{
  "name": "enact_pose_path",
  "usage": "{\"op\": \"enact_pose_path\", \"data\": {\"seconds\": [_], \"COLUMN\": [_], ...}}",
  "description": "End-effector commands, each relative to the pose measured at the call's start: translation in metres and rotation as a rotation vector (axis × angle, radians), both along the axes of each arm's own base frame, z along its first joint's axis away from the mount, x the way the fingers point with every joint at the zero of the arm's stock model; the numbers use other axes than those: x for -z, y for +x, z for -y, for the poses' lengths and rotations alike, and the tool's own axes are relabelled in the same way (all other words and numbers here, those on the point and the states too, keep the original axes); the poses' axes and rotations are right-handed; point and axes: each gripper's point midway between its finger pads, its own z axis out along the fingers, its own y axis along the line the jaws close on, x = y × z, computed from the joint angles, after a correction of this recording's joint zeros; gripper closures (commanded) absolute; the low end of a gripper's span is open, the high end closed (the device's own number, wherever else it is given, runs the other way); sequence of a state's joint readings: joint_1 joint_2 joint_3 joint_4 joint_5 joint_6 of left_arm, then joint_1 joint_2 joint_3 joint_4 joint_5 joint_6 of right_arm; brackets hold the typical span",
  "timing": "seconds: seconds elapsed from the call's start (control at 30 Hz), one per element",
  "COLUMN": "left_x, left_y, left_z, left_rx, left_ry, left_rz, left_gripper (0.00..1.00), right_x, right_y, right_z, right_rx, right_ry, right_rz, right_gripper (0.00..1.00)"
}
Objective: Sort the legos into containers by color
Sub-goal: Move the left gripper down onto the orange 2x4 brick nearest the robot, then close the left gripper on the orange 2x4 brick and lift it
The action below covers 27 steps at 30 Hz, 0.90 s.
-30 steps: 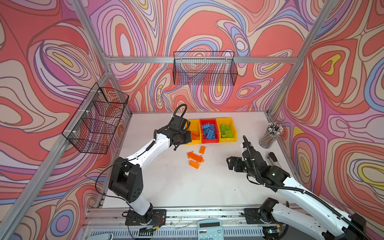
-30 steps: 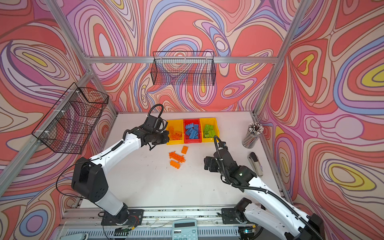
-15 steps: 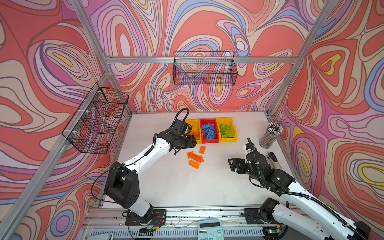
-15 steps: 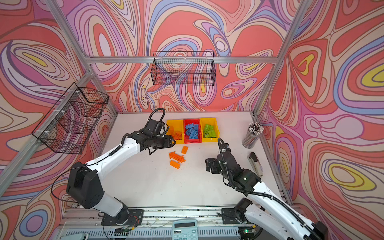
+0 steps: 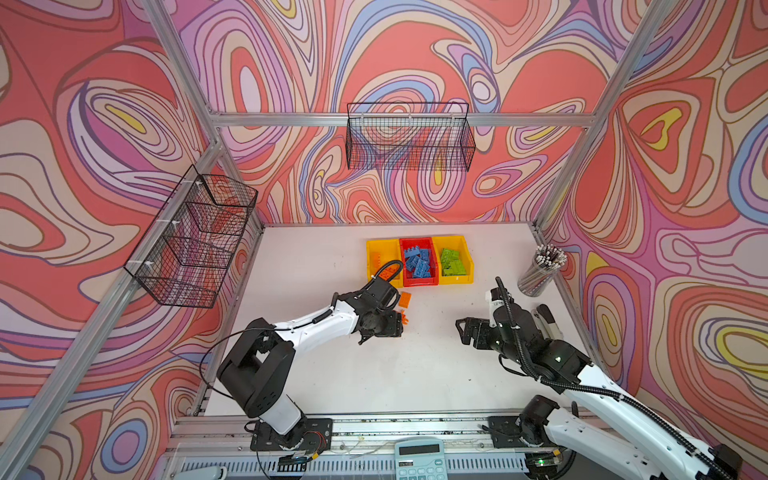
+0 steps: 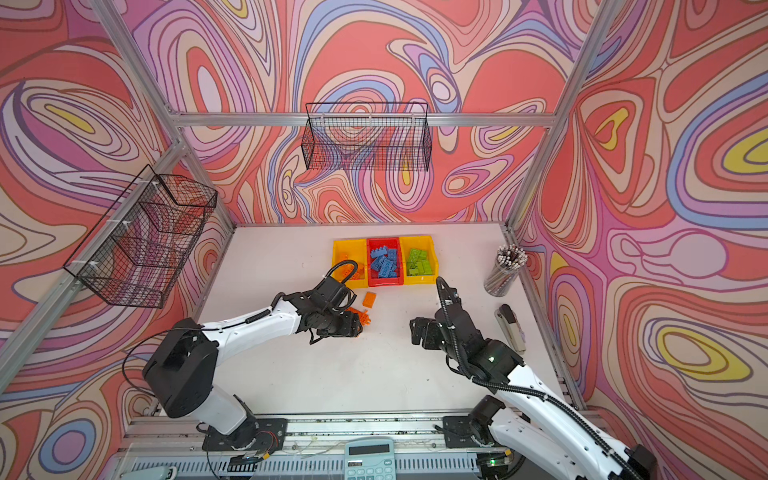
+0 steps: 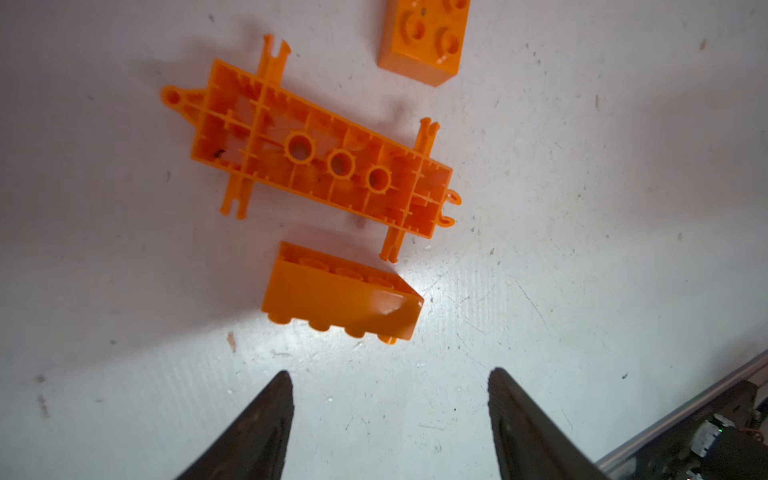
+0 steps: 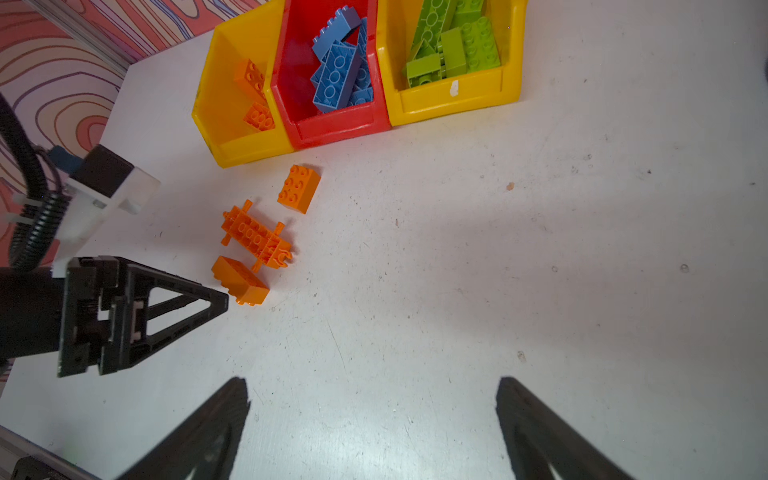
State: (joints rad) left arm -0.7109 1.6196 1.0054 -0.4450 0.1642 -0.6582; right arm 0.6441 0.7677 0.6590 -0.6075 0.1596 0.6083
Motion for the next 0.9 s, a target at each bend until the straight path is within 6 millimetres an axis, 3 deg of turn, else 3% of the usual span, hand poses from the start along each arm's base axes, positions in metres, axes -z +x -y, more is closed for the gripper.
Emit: {"op": "enact_pose_path", "data": {"seconds": [0.0,0.2,0.53,0.87], "left_x": [0.008,0.018,0.027,0.032], "left_y": [0.011,0.021,0.030,0.029], "left_z": [0.002,-0.013,0.005,-0.002], "left_rx": [-0.004,0.028,0.040,0.034], "left_ry": [0.026,0.171,0.135,0.175], "left_rz": [0.026,0.044,0.025,0.015], "left_gripper": [0.26,0.24,0.24,0.44], "right_x": [0.003,0.002,0.002,0.004], "right_y": [-0.005,-0.007,-0.002,0.001], "right_z": [0.001,0.004,0.001,-0.001], "right_rx": [-0.002,0.010,0.015,0.014], "right_ry": [-0.006,-0.002,-0.013,-0.018], "right_rz": [-0.023,-0.025,-0.037,-0.042], "right_gripper": [0.02,0.02,0.02,0.02]}}
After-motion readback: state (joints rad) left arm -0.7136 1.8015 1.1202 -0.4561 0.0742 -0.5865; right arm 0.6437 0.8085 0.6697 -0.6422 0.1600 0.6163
